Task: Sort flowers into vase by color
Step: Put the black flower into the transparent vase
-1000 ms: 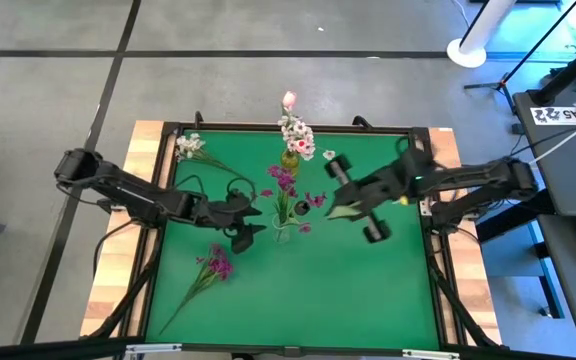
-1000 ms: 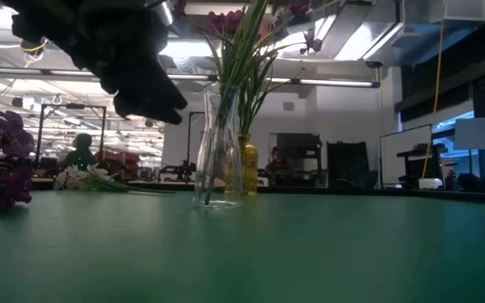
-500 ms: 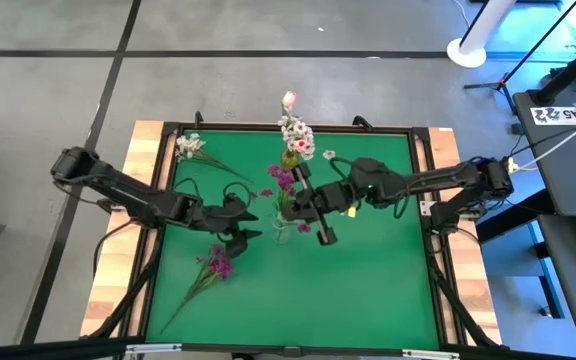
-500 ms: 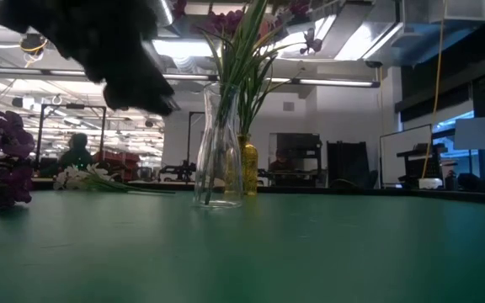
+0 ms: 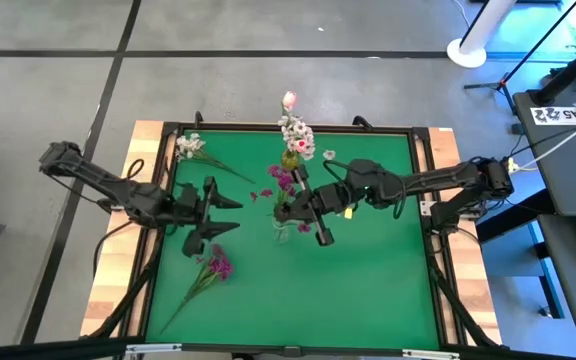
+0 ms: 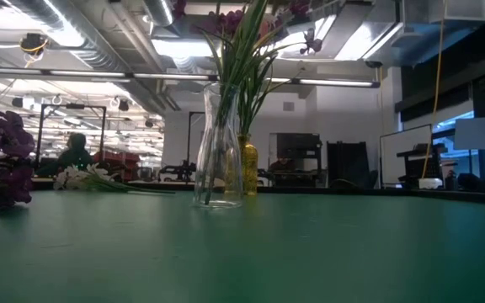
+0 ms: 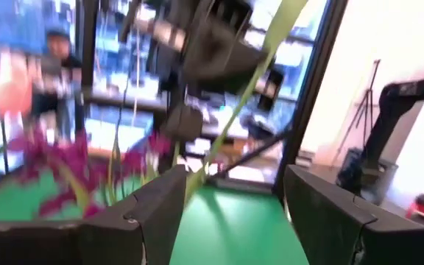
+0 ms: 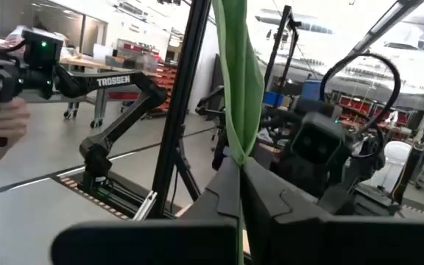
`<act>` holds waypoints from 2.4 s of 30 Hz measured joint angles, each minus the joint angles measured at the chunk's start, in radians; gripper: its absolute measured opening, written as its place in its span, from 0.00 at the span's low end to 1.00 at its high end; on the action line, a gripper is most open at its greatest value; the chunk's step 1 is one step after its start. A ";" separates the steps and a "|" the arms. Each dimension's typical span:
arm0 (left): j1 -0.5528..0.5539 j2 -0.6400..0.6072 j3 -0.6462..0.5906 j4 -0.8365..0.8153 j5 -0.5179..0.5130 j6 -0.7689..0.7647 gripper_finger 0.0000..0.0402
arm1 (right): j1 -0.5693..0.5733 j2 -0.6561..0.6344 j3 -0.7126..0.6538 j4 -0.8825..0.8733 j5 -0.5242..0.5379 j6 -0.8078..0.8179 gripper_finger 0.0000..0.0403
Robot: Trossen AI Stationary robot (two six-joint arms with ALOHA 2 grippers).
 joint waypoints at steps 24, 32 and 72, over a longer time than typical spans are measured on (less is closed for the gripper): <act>0.001 0.329 0.147 0.357 -0.187 0.359 0.56 | 0.000 0.032 0.000 -0.118 0.216 0.077 0.00; 0.015 0.375 0.221 0.270 -0.241 0.361 0.56 | 0.000 0.032 0.000 -0.126 0.209 0.085 0.00; -0.049 0.372 0.221 0.237 -0.389 0.387 0.00 | 0.002 -0.011 -0.002 -0.186 0.093 0.141 0.54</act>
